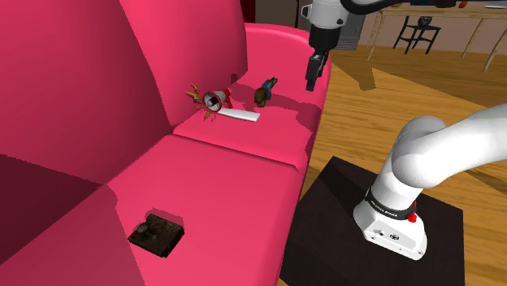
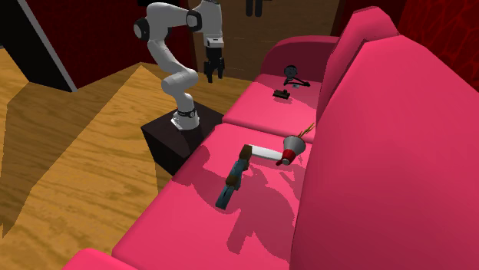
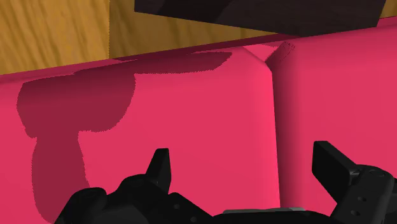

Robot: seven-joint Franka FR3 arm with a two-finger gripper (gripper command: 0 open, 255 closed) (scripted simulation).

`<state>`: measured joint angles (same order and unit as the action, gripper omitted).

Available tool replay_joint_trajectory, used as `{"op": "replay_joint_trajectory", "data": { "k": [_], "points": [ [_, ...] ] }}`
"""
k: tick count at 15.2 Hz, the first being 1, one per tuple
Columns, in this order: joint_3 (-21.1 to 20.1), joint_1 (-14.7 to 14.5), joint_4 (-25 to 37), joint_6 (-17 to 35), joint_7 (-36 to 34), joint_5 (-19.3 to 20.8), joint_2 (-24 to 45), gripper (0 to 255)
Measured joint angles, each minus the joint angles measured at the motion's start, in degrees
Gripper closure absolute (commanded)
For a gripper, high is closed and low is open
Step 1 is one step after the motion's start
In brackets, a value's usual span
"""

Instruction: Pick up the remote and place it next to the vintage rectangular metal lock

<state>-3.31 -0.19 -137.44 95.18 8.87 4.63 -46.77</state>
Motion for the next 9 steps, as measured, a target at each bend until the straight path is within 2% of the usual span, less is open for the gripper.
{"op": "replay_joint_trajectory", "data": {
  "k": [3,9],
  "points": [
    [0.4,0.1,-0.1,2.0,0.4,0.1,2.1,0],
    [2.4,0.6,3.5,10.6,2.7,0.6,14.8,0]
  ]
}}
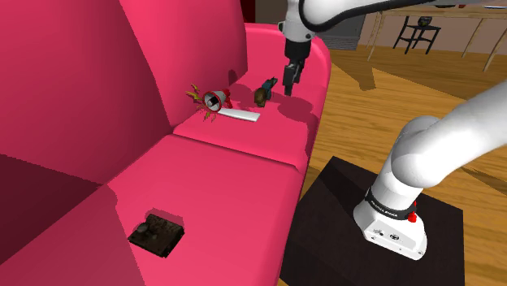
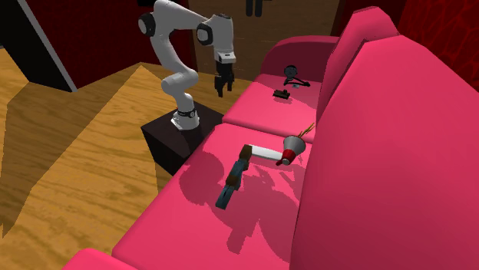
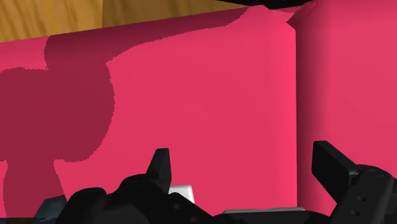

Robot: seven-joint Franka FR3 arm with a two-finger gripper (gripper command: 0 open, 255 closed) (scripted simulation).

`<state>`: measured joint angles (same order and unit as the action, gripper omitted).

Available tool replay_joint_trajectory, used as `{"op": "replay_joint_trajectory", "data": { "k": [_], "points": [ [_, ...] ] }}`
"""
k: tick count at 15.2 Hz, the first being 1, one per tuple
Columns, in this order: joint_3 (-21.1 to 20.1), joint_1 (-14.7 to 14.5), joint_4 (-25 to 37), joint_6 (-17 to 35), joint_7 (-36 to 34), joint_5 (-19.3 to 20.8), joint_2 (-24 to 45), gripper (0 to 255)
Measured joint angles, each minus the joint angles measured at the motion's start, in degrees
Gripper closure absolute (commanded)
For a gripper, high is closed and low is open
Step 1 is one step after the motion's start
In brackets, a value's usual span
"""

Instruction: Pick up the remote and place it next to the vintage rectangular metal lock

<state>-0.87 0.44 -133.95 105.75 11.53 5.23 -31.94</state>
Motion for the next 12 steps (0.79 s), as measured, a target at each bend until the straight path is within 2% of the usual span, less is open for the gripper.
{"op": "replay_joint_trajectory", "data": {
  "k": [7,12],
  "points": [
    [1.7,0.2,7.5,7.5,2.8,-0.5,15.8,0],
    [2.9,0.6,15.3,10.6,5.5,-1.6,27.3,0]
  ]
}}
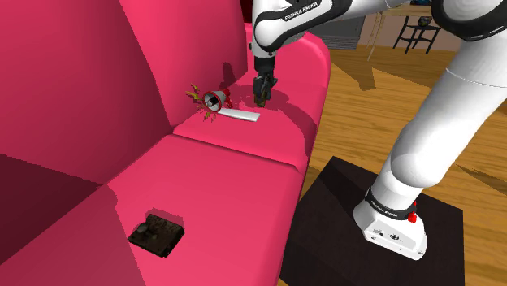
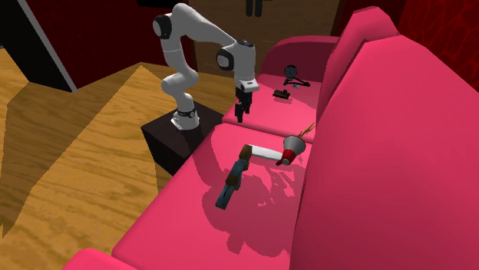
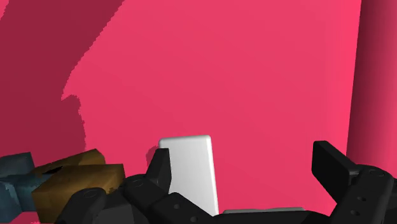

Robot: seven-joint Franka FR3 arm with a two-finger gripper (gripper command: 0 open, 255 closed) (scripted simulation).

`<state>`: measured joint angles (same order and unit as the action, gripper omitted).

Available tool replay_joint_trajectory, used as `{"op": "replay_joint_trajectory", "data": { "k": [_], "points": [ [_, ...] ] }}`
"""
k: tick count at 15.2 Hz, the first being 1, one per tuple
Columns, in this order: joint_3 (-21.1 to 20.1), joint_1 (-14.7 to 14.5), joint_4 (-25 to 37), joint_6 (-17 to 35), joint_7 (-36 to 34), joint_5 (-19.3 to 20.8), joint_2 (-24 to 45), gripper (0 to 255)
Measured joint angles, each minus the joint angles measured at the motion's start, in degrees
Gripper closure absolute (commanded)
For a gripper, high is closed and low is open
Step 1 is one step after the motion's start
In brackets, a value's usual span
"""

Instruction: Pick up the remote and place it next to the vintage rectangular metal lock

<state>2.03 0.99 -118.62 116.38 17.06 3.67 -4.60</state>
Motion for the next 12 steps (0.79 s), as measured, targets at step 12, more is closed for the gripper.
{"op": "replay_joint_trajectory", "data": {
  "k": [12],
  "points": [
    [-0.1,1.2,26.3,0.5,5.0,-3.4,28.6,0]
  ]
}}
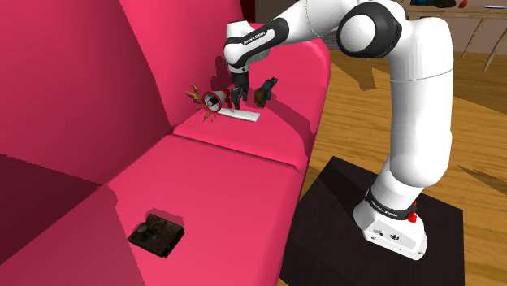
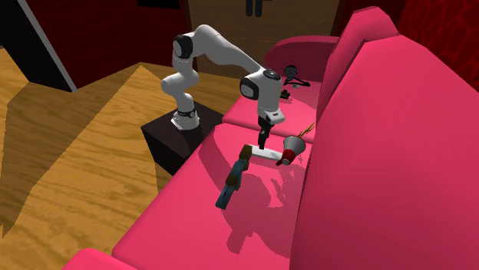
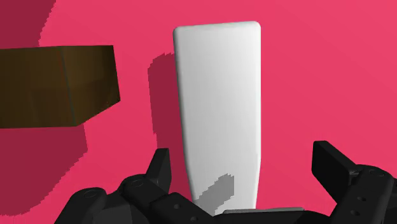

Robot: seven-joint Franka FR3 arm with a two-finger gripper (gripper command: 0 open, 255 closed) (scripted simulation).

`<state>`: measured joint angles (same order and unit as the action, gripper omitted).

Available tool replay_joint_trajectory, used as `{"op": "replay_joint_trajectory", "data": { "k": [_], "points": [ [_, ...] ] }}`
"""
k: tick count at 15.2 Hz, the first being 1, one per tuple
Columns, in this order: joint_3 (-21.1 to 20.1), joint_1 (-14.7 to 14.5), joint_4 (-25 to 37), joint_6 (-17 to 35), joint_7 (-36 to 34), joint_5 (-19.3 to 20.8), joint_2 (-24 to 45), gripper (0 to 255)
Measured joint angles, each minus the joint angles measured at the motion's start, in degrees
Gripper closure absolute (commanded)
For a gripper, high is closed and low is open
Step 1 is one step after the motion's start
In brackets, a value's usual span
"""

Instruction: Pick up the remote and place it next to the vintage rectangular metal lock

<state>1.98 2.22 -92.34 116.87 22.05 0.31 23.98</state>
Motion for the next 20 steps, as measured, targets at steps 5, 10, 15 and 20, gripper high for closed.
{"op": "replay_joint_trajectory", "data": {
  "k": [5,10,15,20],
  "points": [
    [-0.3,0.4,6.5,-0.2,0.9,-0.6,6.7,0],
    [-0.3,0.4,5.3,2.7,0.8,-0.6,8.5,0],
    [-0.3,0.4,5.2,3.2,0.8,-0.6,8.8,0],
    [-0.3,0.4,5.2,3.2,0.8,-0.6,8.8,255]
  ]
}}
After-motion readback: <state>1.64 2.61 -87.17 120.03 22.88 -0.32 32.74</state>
